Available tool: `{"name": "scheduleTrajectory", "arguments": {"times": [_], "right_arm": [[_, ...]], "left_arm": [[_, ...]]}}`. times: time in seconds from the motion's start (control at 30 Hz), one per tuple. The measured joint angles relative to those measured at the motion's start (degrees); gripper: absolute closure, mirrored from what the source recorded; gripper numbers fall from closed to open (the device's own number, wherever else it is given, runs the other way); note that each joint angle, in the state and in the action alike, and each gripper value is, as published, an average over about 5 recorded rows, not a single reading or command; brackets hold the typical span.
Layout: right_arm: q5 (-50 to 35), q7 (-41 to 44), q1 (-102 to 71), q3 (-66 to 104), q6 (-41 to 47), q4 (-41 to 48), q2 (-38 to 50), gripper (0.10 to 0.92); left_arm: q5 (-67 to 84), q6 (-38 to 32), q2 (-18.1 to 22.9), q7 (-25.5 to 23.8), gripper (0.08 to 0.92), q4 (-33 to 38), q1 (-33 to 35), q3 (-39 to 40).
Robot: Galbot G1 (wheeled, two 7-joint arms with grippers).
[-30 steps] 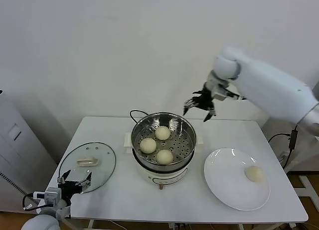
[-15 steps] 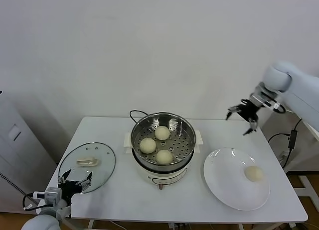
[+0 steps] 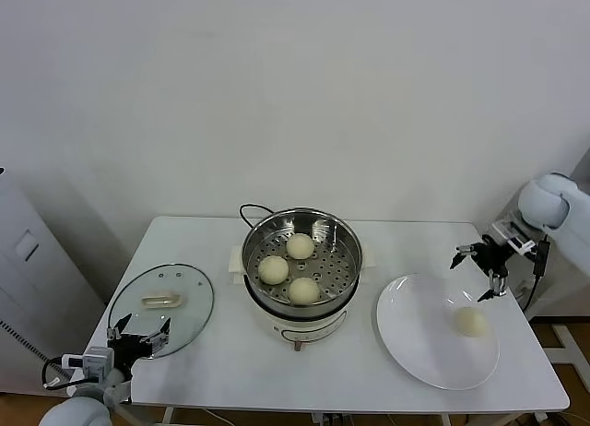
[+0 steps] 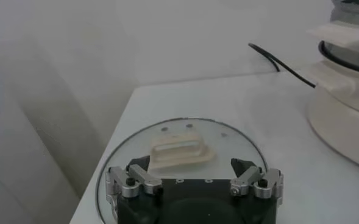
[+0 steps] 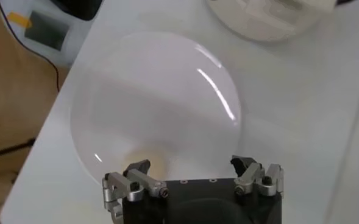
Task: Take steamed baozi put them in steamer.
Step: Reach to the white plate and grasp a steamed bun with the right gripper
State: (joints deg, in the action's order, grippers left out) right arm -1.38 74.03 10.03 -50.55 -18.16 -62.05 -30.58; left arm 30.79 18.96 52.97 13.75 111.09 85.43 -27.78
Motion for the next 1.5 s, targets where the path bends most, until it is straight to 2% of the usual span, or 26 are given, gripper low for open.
{"name": "scheduleTrajectory", "arguments": {"times": [0.8,1.0,1.27,1.37,1.5], "right_arm": [[8.46,-5.41,-15.5,11.35,1.96,3.47,-0.75,0.205],[10.39,-6.35,-17.8,13.24,1.96,4.2,-1.8,0.304],[11.36,-7.03,-19.48,15.4,2.26,5.41,-2.95,0.516],[11.12,-6.85,-19.51,15.7,2.55,5.6,-2.91,0.552],[10.01,-6.62,-18.84,15.22,3.3,5.04,-2.36,0.558]], "left_arm": [[-0.06,0.04,0.27,0.0,0.177,-0.38,0.22,0.31],[-0.08,-0.1,0.36,0.01,0.177,-0.36,0.43,0.34],[-0.11,-0.14,0.4,0.11,0.177,-0.28,0.4,0.35],[-0.15,-0.14,0.42,0.19,0.177,-0.17,0.4,0.36],[-0.23,-0.08,0.44,0.25,0.177,-0.07,0.39,0.35]]}}
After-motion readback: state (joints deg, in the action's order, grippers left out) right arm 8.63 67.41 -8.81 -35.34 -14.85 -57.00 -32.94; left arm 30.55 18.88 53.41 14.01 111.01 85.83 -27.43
